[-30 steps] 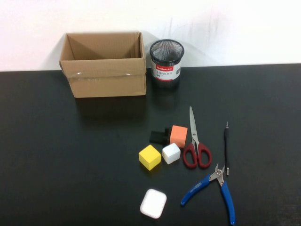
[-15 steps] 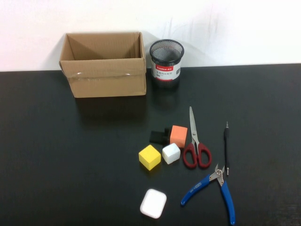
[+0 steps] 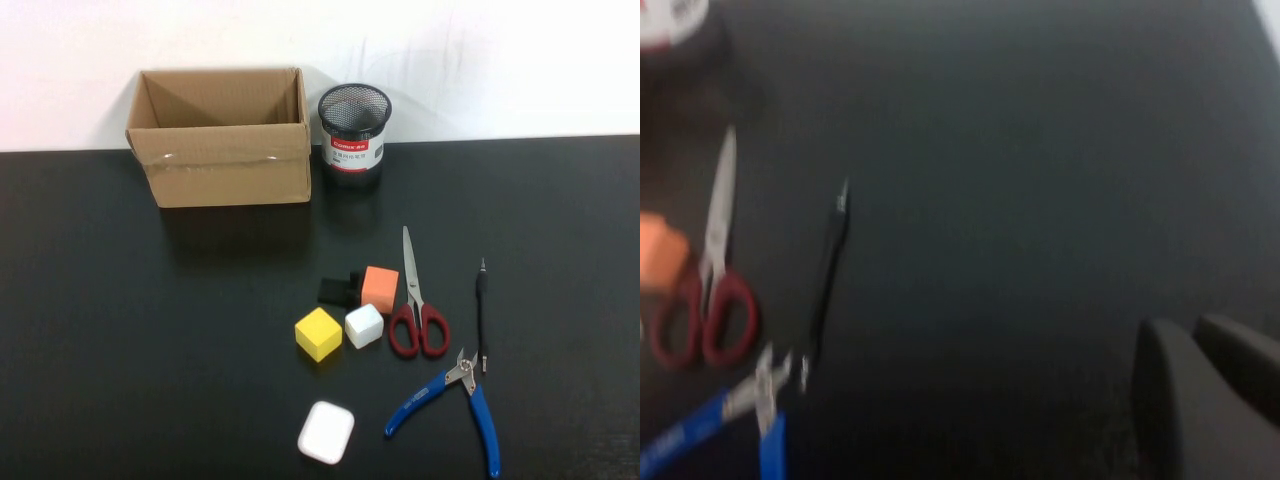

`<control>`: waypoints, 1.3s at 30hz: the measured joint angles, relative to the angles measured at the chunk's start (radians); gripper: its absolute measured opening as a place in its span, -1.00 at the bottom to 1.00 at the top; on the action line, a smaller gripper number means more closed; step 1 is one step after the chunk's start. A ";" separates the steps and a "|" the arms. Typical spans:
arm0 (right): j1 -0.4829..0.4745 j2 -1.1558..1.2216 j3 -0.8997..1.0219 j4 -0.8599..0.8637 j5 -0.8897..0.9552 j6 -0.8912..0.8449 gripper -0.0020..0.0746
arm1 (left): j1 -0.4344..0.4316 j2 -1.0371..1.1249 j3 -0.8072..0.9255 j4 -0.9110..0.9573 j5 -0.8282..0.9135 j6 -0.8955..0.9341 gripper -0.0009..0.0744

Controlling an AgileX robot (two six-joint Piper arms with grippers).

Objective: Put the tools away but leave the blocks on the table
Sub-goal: Pick up the long Screwdriver from the table

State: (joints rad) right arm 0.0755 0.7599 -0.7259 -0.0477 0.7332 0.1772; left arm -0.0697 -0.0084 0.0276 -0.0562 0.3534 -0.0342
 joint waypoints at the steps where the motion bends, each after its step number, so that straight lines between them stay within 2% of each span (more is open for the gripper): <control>1: 0.008 0.016 -0.005 0.000 0.014 -0.009 -0.97 | 0.000 0.000 0.000 0.000 0.000 0.000 -0.97; 12: 0.048 0.336 -0.152 0.061 0.232 -0.074 -0.97 | 0.000 0.000 0.000 0.000 0.000 0.000 -0.97; 18: 0.074 0.455 -0.180 -0.052 0.330 -0.082 -0.97 | 0.000 0.000 0.000 0.000 0.000 0.000 -0.97; 26: 0.075 0.401 -0.110 -0.178 0.385 -0.117 -0.97 | 0.000 0.000 0.000 0.000 0.000 0.000 -0.97; 30: 0.075 0.385 -0.100 -0.027 0.331 -0.177 -0.97 | 0.000 0.000 0.000 0.000 0.000 0.000 -0.97; 34: 0.084 0.436 -0.100 0.240 0.249 -0.209 -0.91 | 0.000 0.000 0.000 0.000 0.000 0.000 -0.97; 36: 0.110 0.475 -0.101 0.296 0.187 -0.212 -0.78 | 0.000 0.000 0.000 0.000 0.000 0.000 -0.97; 39: 0.166 0.542 -0.131 0.304 0.123 -0.203 -0.46 | 0.000 0.000 0.000 0.000 0.000 0.000 -0.97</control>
State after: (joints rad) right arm 0.2417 1.3022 -0.8565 0.2567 0.8560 -0.0253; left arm -0.0697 -0.0084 0.0276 -0.0562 0.3534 -0.0342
